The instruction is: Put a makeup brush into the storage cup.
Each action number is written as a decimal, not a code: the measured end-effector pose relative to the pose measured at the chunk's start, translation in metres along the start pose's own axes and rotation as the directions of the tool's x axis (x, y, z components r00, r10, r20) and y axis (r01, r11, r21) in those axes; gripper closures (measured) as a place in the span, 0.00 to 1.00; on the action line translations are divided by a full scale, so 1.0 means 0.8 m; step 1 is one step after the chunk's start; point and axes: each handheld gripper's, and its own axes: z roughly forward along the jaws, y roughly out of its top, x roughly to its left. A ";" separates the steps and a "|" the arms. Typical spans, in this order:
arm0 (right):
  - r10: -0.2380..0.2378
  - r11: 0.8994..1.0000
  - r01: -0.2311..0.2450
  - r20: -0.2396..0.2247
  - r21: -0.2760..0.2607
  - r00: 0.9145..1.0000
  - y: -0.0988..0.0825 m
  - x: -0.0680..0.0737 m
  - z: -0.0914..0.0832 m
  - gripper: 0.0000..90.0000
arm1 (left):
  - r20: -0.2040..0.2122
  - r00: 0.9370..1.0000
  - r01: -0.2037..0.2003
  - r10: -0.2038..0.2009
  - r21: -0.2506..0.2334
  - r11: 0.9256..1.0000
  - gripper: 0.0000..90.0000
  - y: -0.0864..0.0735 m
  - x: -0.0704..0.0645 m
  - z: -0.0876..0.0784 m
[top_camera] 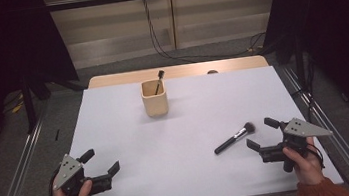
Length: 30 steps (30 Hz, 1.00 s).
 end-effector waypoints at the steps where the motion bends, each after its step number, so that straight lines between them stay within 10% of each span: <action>1: -0.004 1.000 0.004 -0.003 0.002 1.000 0.002 -0.001 0.002 0.00 | -0.005 1.000 -0.003 0.003 -0.002 1.000 0.03 0.000 0.001 0.000; 30: -0.052 0.998 0.053 -0.032 0.036 0.998 0.064 -0.014 0.087 0.02 | -0.007 1.000 -0.016 0.016 -0.005 1.000 0.03 0.003 0.004 0.007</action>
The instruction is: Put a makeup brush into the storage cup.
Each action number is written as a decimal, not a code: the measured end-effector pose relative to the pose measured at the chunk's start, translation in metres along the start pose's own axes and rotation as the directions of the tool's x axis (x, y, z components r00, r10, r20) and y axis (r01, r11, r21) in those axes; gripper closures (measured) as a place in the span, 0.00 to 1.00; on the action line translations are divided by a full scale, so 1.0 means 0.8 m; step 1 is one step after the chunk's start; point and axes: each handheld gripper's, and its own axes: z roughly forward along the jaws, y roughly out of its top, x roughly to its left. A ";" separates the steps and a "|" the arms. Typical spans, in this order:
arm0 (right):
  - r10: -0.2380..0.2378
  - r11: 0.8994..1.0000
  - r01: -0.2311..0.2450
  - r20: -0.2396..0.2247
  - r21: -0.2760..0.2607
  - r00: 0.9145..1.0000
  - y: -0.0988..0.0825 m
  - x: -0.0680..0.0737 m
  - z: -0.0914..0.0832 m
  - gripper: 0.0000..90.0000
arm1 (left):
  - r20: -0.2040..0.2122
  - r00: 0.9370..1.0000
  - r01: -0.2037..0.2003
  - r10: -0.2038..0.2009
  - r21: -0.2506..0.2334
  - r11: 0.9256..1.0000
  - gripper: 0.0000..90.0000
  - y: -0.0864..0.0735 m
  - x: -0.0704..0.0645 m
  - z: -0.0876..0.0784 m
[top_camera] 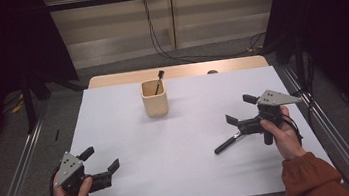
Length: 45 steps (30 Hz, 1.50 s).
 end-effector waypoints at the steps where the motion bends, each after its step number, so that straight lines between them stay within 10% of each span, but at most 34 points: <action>1: -0.001 1.000 0.001 -0.002 -0.002 1.000 0.000 0.000 0.002 0.02 | -0.001 1.000 -0.002 0.002 0.001 1.000 0.03 0.000 0.000 0.000; 23: -0.003 0.979 0.020 -0.083 0.203 0.997 0.019 -0.017 0.006 0.03 | 0.003 1.000 -0.006 0.006 -0.004 1.000 0.03 0.000 0.000 -0.001; 39: -0.049 0.880 0.162 -0.253 0.447 0.966 0.021 -0.024 0.010 0.03 | 0.009 1.000 -0.012 0.012 0.008 1.000 0.03 -0.001 0.002 0.000; 45: -0.106 0.818 0.263 -0.315 0.512 0.943 0.020 -0.024 0.016 0.03 | 0.011 1.000 -0.015 0.015 0.007 1.000 0.03 0.000 0.001 0.000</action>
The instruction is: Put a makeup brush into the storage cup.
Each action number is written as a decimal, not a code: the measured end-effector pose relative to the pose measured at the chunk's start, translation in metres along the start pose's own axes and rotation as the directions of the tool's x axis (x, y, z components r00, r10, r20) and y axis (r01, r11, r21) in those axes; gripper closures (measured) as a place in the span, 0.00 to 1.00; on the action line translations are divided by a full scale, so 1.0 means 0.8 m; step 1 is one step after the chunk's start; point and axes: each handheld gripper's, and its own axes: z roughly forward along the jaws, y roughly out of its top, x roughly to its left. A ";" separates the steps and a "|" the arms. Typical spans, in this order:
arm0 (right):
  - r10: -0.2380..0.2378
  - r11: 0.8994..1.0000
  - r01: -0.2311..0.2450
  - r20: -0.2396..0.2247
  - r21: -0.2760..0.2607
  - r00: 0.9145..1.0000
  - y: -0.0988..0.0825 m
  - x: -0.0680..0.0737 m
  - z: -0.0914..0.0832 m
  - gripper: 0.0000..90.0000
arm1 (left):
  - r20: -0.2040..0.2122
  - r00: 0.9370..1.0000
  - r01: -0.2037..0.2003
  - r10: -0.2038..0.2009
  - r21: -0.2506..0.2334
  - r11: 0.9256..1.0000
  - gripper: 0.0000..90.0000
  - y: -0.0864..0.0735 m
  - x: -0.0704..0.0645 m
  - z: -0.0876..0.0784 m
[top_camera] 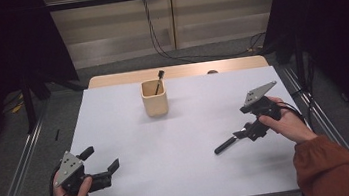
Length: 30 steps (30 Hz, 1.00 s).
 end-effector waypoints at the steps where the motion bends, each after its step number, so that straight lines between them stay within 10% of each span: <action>1: -0.009 1.000 0.009 -0.004 0.018 1.000 0.001 -0.001 0.000 0.03 | 0.001 1.000 0.002 -0.002 -0.001 1.000 0.03 0.000 0.000 0.000; 14: -0.084 0.990 0.088 -0.035 0.113 0.996 0.006 -0.007 0.008 0.05 | 0.003 1.000 0.001 -0.001 0.000 1.000 0.03 0.000 0.000 0.001; 30: -0.175 0.940 0.200 -0.111 0.276 0.978 0.020 -0.014 0.041 0.08 | 0.004 1.000 0.000 0.000 0.002 1.000 0.03 -0.001 0.000 0.000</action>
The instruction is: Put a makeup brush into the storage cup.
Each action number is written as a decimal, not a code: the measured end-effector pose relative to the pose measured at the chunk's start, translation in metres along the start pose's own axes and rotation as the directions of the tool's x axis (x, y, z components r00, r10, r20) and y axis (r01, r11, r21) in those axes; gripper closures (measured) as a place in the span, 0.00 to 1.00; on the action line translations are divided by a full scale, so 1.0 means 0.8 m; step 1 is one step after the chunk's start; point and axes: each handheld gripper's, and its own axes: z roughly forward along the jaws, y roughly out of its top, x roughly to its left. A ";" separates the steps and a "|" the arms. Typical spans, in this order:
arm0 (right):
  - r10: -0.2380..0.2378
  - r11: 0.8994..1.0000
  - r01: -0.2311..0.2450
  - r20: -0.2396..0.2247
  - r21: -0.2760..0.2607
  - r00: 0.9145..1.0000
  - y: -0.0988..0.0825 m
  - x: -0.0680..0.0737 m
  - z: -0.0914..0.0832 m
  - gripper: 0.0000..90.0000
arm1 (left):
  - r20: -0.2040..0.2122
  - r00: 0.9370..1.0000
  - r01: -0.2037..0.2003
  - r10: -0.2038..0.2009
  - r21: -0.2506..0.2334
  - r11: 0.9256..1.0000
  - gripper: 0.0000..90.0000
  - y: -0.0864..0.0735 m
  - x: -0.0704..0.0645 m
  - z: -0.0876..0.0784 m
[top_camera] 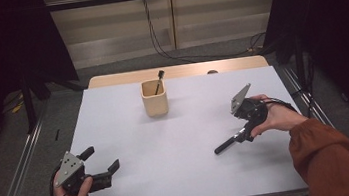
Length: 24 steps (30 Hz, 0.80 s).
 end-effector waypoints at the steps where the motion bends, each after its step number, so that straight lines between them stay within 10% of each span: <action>1: -0.005 1.000 0.005 0.000 0.023 1.000 0.001 0.000 0.001 0.08 | -0.002 1.000 0.000 0.000 0.000 1.000 0.03 0.000 0.000 0.000; 24: -0.109 0.977 0.110 -0.012 0.181 0.994 0.005 -0.008 0.043 0.26 | -0.001 1.000 -0.010 0.010 0.002 1.000 0.03 0.000 0.000 0.000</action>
